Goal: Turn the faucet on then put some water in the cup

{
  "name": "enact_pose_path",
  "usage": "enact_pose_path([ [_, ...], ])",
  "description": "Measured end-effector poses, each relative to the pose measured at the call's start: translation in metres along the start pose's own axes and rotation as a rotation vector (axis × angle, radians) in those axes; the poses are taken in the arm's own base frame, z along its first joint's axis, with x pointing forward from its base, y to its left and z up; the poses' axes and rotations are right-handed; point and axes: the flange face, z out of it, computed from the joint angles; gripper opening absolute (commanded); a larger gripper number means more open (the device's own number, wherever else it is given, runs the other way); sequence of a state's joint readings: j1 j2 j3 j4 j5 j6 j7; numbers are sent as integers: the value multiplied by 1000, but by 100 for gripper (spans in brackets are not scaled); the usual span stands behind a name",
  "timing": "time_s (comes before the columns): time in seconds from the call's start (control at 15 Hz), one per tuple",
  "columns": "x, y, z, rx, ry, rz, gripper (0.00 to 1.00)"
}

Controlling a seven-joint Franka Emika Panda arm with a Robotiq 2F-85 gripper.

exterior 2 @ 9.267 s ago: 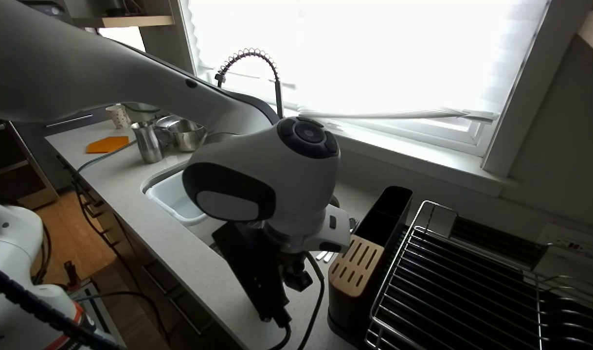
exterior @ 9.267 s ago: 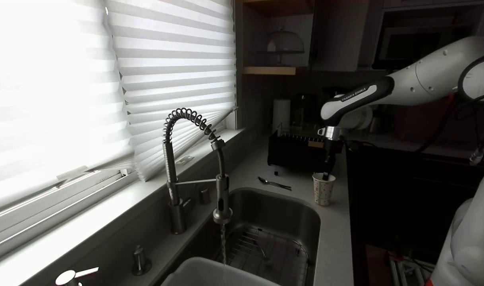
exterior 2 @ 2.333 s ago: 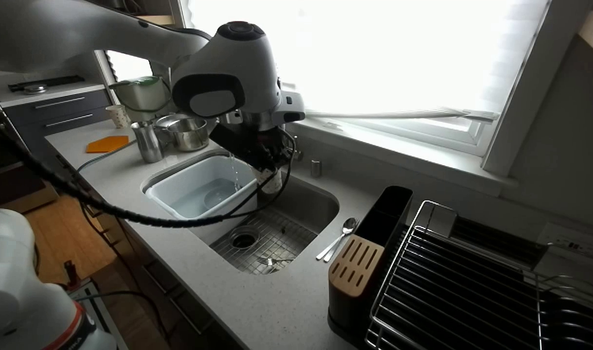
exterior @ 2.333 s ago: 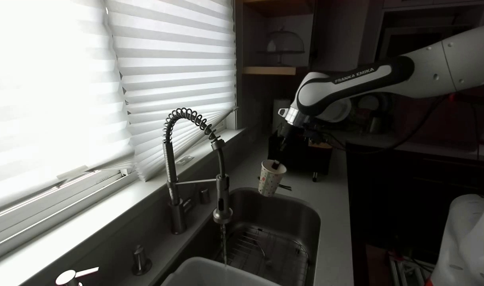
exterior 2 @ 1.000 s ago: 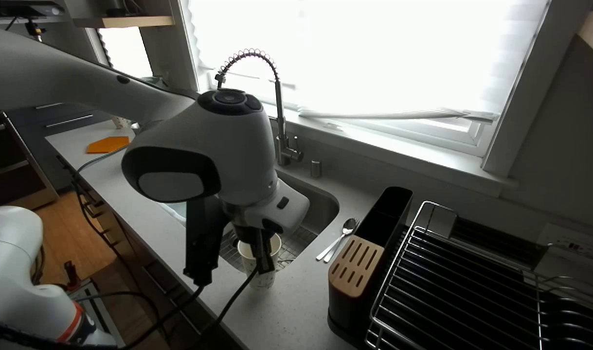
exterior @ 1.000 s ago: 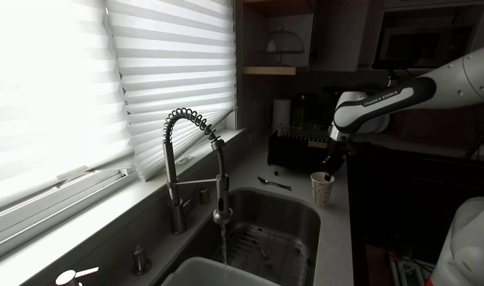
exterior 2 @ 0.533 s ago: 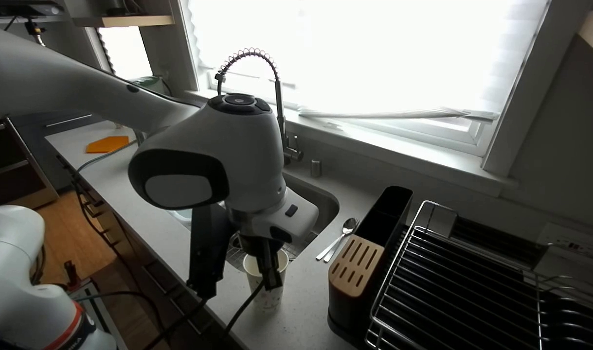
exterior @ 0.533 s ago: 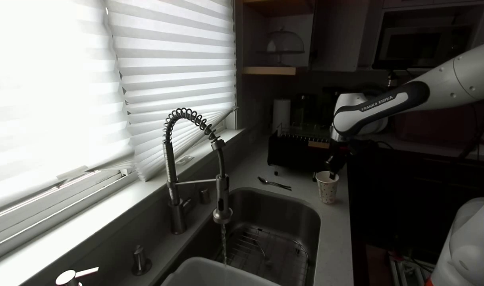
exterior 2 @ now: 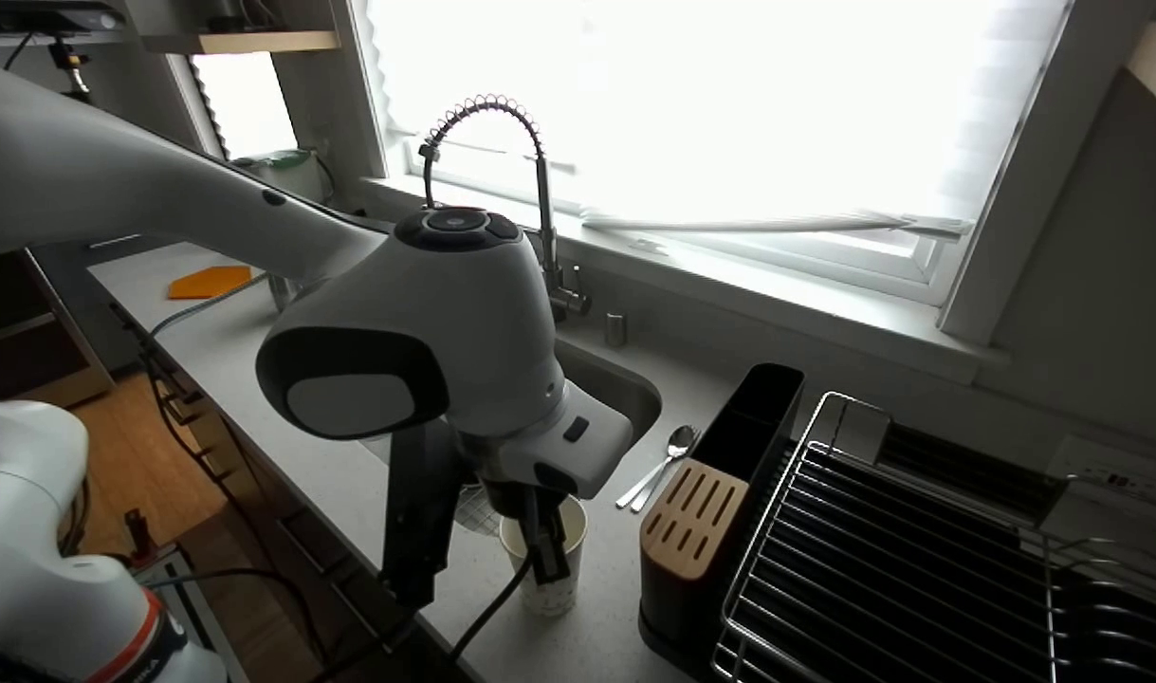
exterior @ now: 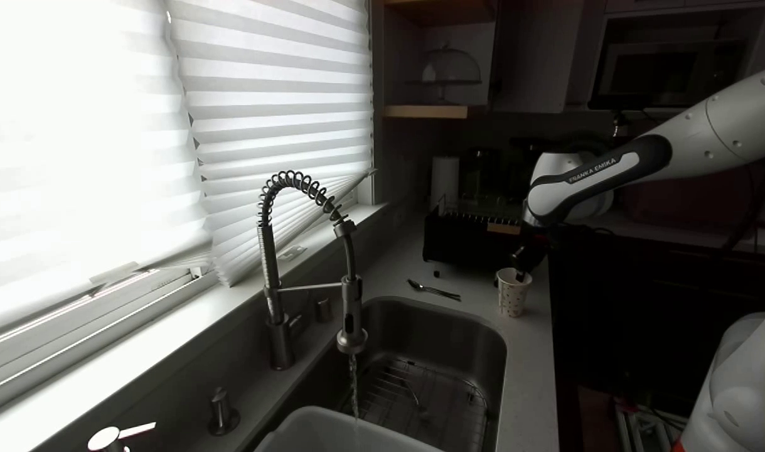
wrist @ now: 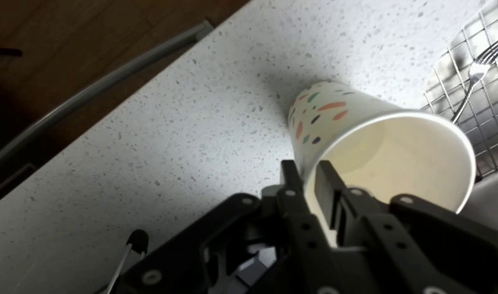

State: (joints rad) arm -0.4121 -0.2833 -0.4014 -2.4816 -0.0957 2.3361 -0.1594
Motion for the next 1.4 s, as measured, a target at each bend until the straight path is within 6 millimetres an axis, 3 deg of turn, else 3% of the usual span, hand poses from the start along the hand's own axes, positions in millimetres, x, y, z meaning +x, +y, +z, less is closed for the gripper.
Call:
enact_pose_path([
  [0.27,1,0,-7,-2,17,1,81],
  [0.47,4,-4,-36,-15,80,-10,99],
  [0.73,3,-18,-92,-42,198,-51,100],
  [0.93,0,-43,-137,-50,285,-108,100],
  [1.2,-3,-100,-183,-41,366,-248,100],
  [1.4,-6,-152,-199,-6,363,-378,100],
])
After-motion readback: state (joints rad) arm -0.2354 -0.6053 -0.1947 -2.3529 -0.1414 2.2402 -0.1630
